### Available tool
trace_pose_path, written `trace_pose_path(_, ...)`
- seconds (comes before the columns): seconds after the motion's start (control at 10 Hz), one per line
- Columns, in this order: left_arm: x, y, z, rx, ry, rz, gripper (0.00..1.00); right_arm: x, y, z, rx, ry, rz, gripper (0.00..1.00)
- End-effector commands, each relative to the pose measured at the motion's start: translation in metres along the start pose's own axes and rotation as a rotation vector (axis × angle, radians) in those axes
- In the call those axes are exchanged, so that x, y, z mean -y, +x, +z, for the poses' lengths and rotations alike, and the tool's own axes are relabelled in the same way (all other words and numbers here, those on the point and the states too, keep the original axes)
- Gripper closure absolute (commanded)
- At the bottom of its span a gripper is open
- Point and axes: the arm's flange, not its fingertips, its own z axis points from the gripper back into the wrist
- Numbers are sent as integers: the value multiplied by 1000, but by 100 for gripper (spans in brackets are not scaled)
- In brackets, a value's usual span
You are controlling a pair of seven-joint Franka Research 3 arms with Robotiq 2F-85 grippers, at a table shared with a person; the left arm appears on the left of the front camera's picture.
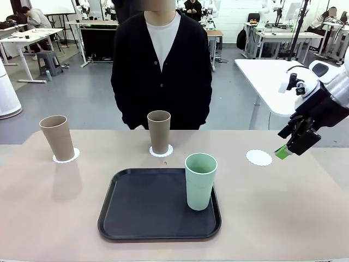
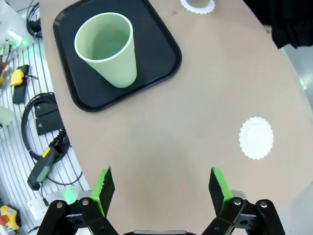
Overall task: Place coasters on the table and set cups on them.
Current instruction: Take one Reusable plastic cup from the Flat Tray and place it on a coaster set by the human.
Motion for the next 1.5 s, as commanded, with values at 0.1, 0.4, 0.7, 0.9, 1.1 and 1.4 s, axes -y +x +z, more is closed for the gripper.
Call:
trace_pose_path(0.1, 1, 0, 1, 0, 7, 14, 0, 14, 6, -9, 72, 59, 146, 0)
trace_pose_path(0.4, 1, 0, 1, 0, 7, 14, 0, 45, 24, -58, 266, 170, 371, 0)
trace_pose_path(0.7, 1, 0, 1, 0, 7, 14, 0, 71, 11, -90, 493, 230, 368, 0)
trace_pose_path(0.9, 1, 0, 1, 0, 7, 14, 0, 75, -10, -104, 608, 310, 330, 0)
trace_pose_path(1.1, 1, 0, 1, 0, 7, 14, 0, 71, -29, -121, 631, 338, 303, 0)
trace_pose_path(1.4, 1, 0, 1, 0, 7, 14, 0, 63, -40, -148, 621, 382, 299, 0)
